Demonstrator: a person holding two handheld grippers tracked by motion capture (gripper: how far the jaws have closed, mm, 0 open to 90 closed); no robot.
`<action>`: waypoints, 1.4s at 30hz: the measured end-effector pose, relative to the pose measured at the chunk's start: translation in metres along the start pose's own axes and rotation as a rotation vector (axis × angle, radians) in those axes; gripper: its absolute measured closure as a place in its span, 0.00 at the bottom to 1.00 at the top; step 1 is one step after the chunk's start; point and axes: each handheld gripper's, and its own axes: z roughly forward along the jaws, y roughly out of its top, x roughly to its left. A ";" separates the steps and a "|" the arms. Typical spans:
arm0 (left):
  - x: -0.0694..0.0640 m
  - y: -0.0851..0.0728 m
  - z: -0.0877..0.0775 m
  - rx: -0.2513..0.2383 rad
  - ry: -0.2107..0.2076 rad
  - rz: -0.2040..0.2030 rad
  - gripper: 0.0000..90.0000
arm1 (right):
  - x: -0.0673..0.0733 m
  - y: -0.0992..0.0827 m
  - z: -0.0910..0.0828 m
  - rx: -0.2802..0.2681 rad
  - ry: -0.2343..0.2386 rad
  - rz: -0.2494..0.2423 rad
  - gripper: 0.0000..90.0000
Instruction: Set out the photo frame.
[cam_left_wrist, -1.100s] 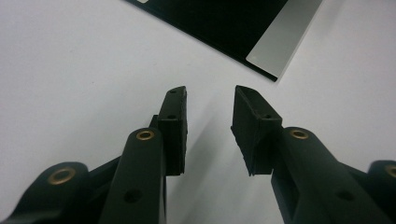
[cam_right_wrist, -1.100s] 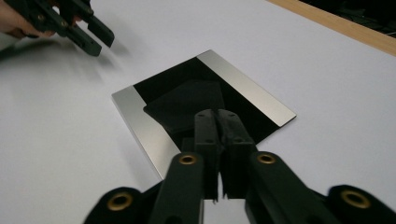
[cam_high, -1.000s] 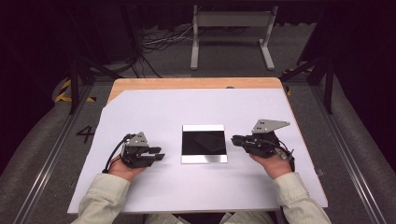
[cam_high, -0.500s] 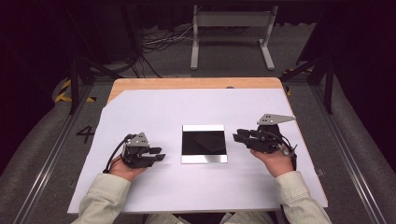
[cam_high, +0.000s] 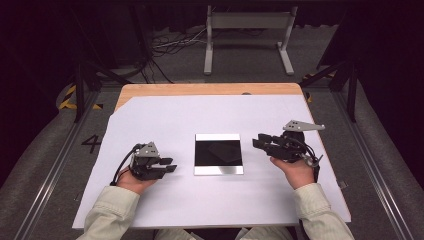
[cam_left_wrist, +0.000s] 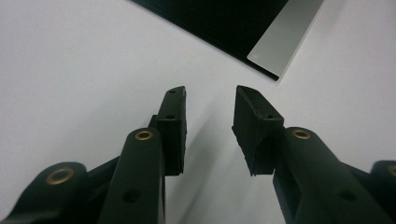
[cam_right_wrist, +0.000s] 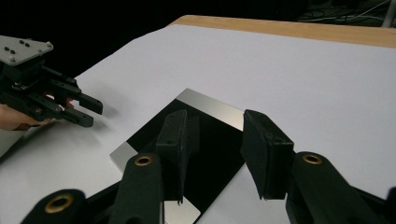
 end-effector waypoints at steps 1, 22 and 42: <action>0.000 0.000 0.000 0.000 0.000 0.000 0.72 | -0.001 -0.001 0.001 0.000 0.000 0.008 0.67; 0.000 0.003 0.003 0.002 -0.006 0.003 0.72 | -0.007 -0.017 0.011 -0.011 -0.045 0.204 0.54; 0.000 0.001 0.003 0.004 -0.007 -0.001 0.72 | -0.007 -0.017 0.023 0.097 0.001 0.292 0.50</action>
